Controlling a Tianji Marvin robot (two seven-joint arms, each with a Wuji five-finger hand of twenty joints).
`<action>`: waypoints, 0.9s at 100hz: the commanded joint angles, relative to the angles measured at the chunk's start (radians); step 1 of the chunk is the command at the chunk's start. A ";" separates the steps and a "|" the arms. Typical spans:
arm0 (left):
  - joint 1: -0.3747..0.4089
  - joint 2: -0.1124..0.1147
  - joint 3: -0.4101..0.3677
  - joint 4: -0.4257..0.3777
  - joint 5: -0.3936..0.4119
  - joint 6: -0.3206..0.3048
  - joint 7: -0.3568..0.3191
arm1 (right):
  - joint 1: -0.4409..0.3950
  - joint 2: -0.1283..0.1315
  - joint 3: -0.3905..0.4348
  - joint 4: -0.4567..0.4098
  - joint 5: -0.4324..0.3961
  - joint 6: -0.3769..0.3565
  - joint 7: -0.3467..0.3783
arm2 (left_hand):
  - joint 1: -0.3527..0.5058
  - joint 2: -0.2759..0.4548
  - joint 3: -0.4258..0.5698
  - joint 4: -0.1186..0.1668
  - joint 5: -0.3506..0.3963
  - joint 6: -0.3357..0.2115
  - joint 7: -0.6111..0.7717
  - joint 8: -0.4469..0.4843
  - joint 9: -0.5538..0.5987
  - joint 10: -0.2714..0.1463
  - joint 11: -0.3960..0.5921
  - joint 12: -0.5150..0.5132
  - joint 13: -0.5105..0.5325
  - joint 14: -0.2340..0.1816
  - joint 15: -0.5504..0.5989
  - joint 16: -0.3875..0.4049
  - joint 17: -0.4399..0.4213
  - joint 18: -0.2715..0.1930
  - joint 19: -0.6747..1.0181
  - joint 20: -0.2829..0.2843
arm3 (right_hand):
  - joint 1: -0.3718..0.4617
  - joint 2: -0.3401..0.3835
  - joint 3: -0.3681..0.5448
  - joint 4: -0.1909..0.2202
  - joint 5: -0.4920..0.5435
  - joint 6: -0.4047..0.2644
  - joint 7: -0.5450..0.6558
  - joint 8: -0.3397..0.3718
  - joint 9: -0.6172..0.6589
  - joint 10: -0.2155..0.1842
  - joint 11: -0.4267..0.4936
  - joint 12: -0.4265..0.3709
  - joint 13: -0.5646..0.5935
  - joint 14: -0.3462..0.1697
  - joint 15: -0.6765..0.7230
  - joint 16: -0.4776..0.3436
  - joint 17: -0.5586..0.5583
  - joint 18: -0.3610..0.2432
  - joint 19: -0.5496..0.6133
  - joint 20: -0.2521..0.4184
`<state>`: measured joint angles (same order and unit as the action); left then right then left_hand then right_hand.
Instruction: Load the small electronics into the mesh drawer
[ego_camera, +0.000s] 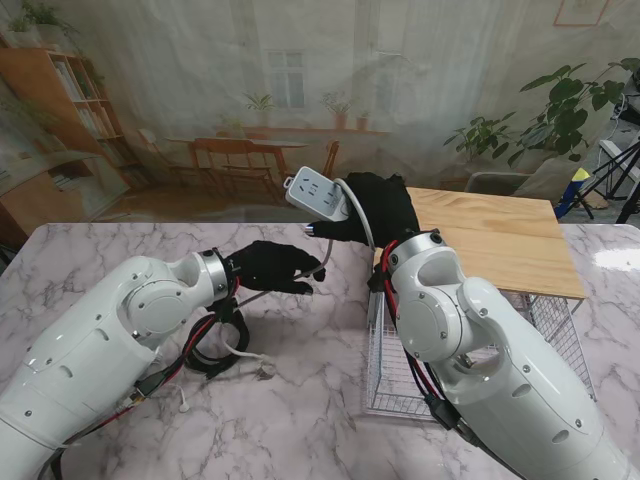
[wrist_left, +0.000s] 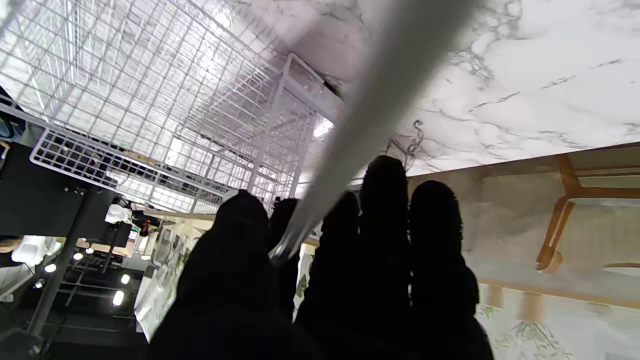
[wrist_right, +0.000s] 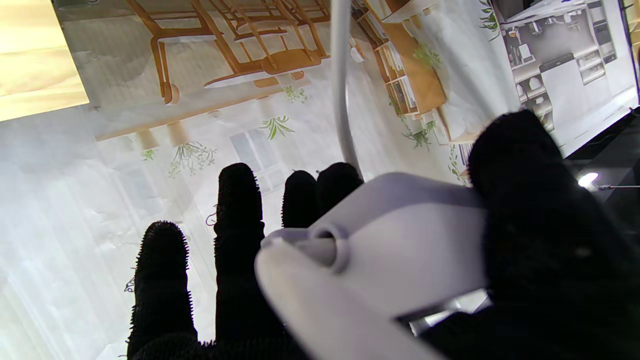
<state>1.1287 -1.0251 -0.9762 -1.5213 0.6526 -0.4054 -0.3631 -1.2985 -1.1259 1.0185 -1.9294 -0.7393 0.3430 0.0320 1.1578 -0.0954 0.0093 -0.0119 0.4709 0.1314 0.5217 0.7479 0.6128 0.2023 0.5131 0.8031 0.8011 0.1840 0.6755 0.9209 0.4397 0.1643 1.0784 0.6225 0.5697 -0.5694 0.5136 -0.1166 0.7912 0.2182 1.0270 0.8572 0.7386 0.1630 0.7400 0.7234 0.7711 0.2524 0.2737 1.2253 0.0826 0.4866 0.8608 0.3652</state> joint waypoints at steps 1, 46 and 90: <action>0.005 -0.002 -0.007 0.008 -0.005 0.010 -0.006 | 0.000 -0.002 0.001 0.001 -0.001 0.006 0.000 | 0.055 0.009 -0.008 0.012 0.014 -0.036 0.034 0.002 0.015 -0.016 0.023 0.069 0.020 -0.001 0.054 0.042 0.026 0.020 0.047 0.029 | 0.151 0.232 0.353 0.014 0.113 -0.147 0.038 0.006 0.005 -0.029 0.023 0.010 0.017 -0.002 0.060 0.018 -0.016 0.006 -0.020 0.000; 0.027 0.001 -0.049 -0.007 0.010 -0.002 -0.004 | 0.005 -0.002 -0.005 0.002 -0.001 0.006 0.003 | 0.129 0.006 -0.002 0.012 0.020 -0.059 0.179 0.066 0.080 -0.014 0.080 0.301 0.078 0.024 0.125 0.148 0.133 0.059 0.138 0.067 | 0.153 0.233 0.349 0.015 0.111 -0.150 0.036 0.003 0.005 -0.029 0.022 0.010 0.017 -0.003 0.059 0.017 -0.016 0.009 -0.026 0.001; 0.060 -0.004 -0.081 -0.021 0.009 -0.046 0.037 | 0.023 -0.004 -0.010 0.015 -0.001 0.023 0.002 | 0.133 -0.052 0.016 0.013 0.270 -0.064 0.130 -0.174 0.432 -0.009 -0.097 -0.407 0.322 -0.043 -0.120 -0.338 0.324 -0.032 0.094 -0.189 | 0.155 0.237 0.344 0.013 0.110 -0.152 0.035 0.003 0.006 -0.029 0.023 0.011 0.018 -0.003 0.060 0.018 -0.016 0.008 -0.028 0.003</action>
<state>1.1872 -1.0333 -1.0684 -1.5366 0.6784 -0.4316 -0.3027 -1.2911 -1.1255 1.0118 -1.9238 -0.7395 0.3544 0.0365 1.2196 -0.1560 0.0005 -0.0113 0.7047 0.1087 0.6059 0.5514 1.0036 0.1818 0.3860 0.3861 1.0834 0.1557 0.5405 0.5857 0.7386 0.1792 1.1477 0.4459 0.5697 -0.5694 0.5141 -0.1166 0.7913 0.2183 1.0271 0.8572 0.7385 0.1630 0.7400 0.7235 0.7711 0.2524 0.2737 1.2253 0.0826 0.4867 0.8494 0.3652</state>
